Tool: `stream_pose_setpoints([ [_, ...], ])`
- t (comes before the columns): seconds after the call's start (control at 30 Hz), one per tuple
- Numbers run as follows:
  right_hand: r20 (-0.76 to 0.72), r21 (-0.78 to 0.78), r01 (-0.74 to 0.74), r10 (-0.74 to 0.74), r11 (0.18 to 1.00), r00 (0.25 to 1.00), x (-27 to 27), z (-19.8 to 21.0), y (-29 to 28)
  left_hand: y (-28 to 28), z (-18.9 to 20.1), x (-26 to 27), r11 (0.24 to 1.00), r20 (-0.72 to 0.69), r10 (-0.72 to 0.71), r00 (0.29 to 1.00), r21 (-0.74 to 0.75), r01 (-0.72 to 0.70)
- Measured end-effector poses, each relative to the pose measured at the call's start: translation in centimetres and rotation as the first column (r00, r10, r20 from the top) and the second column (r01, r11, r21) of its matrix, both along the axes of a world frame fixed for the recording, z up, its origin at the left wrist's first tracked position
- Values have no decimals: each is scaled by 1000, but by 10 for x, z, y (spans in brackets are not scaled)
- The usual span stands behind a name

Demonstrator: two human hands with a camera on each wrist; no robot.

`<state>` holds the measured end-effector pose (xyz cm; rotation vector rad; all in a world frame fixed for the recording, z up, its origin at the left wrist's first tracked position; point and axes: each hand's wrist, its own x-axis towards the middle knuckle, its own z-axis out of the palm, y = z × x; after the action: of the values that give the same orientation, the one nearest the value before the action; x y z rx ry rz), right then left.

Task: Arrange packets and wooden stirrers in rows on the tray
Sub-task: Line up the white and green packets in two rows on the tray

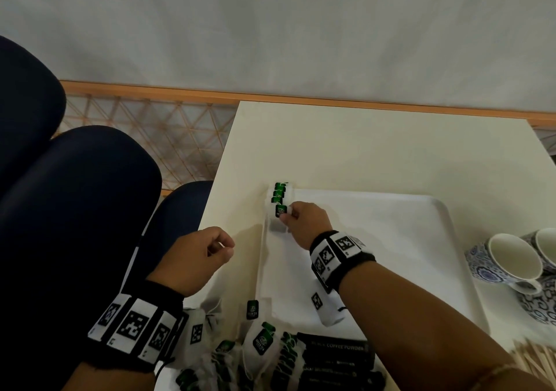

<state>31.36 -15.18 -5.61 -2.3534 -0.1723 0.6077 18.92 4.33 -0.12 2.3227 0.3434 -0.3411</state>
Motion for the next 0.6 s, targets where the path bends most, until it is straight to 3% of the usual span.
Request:
stream_pose_setpoints([
  [0.27,-19,-46,106,-107,993,994,4,-1,11,0,-4,-2,1000,-31,1,1000,23,-1],
  [0.4,-12,26,175,-175,984,985,-3,4,13,0,-2,-7,987,-91,-51,995,148,65],
  [0.43,25,36,126,-127,991,992,-7,8,12,0,-1,-10,978,-132,-77,988,182,101],
  [0.5,107,20,-117,114,993,988,-19,17,10,0,-2,-17,944,-241,-143,960,257,206],
  [0.53,121,-3,-283,281,959,952,-28,23,10,-1,-4,-21,924,-295,-171,940,284,257],
  [0.6,70,-62,-575,578,816,813,-46,31,11,-5,-8,-27,901,-371,-197,908,297,317],
])
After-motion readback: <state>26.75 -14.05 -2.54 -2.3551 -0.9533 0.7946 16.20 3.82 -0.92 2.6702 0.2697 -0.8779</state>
